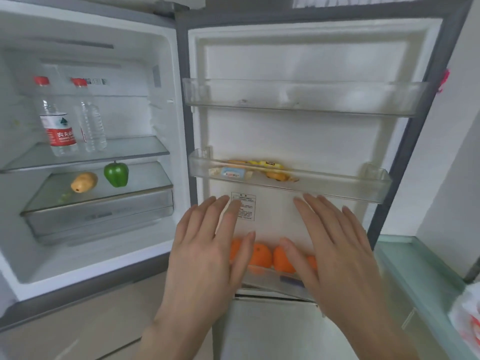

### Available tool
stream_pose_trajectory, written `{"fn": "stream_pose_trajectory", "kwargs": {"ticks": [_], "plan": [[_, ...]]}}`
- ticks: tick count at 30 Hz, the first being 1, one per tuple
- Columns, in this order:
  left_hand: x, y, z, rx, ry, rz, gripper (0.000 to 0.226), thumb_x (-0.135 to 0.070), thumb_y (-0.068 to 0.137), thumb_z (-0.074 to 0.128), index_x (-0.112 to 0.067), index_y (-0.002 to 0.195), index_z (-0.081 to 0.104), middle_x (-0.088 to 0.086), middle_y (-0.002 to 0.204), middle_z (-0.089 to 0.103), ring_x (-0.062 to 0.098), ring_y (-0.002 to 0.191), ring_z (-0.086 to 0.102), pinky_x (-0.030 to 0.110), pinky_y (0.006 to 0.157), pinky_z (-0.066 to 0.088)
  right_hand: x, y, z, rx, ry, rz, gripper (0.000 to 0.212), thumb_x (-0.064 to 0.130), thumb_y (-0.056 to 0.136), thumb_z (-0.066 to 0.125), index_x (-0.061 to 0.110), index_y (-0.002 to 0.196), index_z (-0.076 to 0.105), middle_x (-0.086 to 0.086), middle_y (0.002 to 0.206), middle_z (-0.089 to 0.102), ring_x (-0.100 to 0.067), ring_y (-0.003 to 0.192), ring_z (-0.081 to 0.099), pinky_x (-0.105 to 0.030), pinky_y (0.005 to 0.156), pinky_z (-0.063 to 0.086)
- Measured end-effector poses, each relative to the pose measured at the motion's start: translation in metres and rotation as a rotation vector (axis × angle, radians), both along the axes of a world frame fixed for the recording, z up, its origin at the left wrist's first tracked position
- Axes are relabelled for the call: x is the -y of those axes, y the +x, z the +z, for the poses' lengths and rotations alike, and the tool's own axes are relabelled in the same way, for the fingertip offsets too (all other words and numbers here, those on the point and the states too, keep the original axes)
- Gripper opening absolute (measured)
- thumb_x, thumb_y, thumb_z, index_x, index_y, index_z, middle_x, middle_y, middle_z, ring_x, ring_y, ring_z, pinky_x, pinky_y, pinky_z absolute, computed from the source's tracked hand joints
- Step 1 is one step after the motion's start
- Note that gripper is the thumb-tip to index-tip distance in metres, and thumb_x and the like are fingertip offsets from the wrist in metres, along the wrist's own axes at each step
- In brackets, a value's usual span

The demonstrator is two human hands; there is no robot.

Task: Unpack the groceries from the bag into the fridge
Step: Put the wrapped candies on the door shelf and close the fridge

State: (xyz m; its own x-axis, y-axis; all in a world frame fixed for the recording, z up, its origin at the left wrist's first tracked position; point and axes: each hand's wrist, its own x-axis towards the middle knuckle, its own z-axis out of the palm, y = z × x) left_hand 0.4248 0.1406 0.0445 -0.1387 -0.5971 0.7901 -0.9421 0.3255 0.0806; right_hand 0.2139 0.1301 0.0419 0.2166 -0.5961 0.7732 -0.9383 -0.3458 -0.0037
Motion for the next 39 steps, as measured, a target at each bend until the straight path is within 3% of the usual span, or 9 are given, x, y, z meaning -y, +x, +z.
{"fn": "stream_pose_trajectory", "kwargs": {"ticks": [7, 12, 18, 26, 32, 37, 39], "plan": [[-0.061, -0.011, -0.014, -0.011, 0.059, 0.081, 0.047, -0.045, 0.103, 0.047, -0.011, 0.132, 0.063, 0.007, 0.13, 0.065, 0.031, 0.124, 0.058, 0.044, 0.107, 0.043, -0.053, -0.013, 0.001, -0.043, 0.094, 0.008, 0.061, 0.059, 0.102, 0.037, 0.018, 0.145, 0.052, -0.003, 0.148, 0.056, -0.027, 0.141, 0.049, -0.048, 0.12, 0.029], [-0.09, -0.025, -0.009, 0.016, 0.076, 0.129, 0.038, -0.044, 0.1, 0.048, -0.015, 0.12, 0.064, 0.001, 0.116, 0.066, 0.027, 0.11, 0.061, 0.04, 0.099, 0.044, -0.076, -0.03, 0.0, -0.062, 0.125, 0.025, 0.061, 0.06, 0.102, 0.035, 0.019, 0.142, 0.056, -0.001, 0.144, 0.06, -0.026, 0.138, 0.052, -0.046, 0.119, 0.029], [-0.104, -0.05, -0.006, 0.02, 0.085, 0.18, 0.034, -0.043, 0.098, 0.051, -0.018, 0.118, 0.064, 0.001, 0.113, 0.068, 0.028, 0.11, 0.062, 0.04, 0.096, 0.045, -0.08, -0.054, -0.001, -0.03, 0.156, 0.092, 0.063, 0.063, 0.101, 0.034, 0.02, 0.14, 0.057, 0.0, 0.142, 0.061, -0.026, 0.137, 0.053, -0.049, 0.117, 0.036], [-0.079, -0.123, -0.008, 0.017, 0.135, 0.254, 0.038, -0.047, 0.099, 0.048, -0.02, 0.119, 0.065, -0.001, 0.116, 0.067, 0.027, 0.11, 0.062, 0.041, 0.094, 0.048, -0.037, -0.126, -0.008, 0.019, 0.167, 0.196, 0.061, 0.064, 0.1, 0.039, 0.02, 0.137, 0.06, 0.002, 0.136, 0.064, -0.025, 0.131, 0.055, -0.047, 0.112, 0.042], [-0.038, -0.209, -0.019, -0.025, 0.142, 0.303, 0.041, -0.047, 0.098, 0.051, -0.019, 0.123, 0.066, -0.003, 0.12, 0.068, 0.025, 0.113, 0.062, 0.035, 0.098, 0.041, 0.022, -0.204, -0.014, 0.068, 0.128, 0.324, 0.061, 0.061, 0.099, 0.045, 0.016, 0.137, 0.06, -0.001, 0.135, 0.064, -0.025, 0.125, 0.058, -0.035, 0.11, 0.037], [0.0, -0.269, -0.018, -0.063, 0.142, 0.36, 0.046, -0.049, 0.1, 0.048, -0.018, 0.129, 0.064, -0.002, 0.123, 0.067, 0.024, 0.117, 0.061, 0.039, 0.1, 0.046, 0.08, -0.258, -0.016, 0.106, 0.243, 0.368, 0.069, 0.068, 0.097, 0.039, 0.021, 0.147, 0.05, 0.003, 0.145, 0.057, -0.018, 0.131, 0.054, -0.025, 0.109, 0.036], [0.012, -0.286, -0.014, -0.087, 0.131, 0.391, 0.044, -0.047, 0.1, 0.049, -0.018, 0.129, 0.063, -0.002, 0.122, 0.067, 0.023, 0.117, 0.06, 0.04, 0.099, 0.046, 0.1, -0.274, -0.012, 0.144, 0.308, 0.374, 0.072, 0.071, 0.098, 0.038, 0.023, 0.152, 0.042, 0.002, 0.15, 0.053, -0.019, 0.134, 0.053, -0.028, 0.107, 0.04]]}}
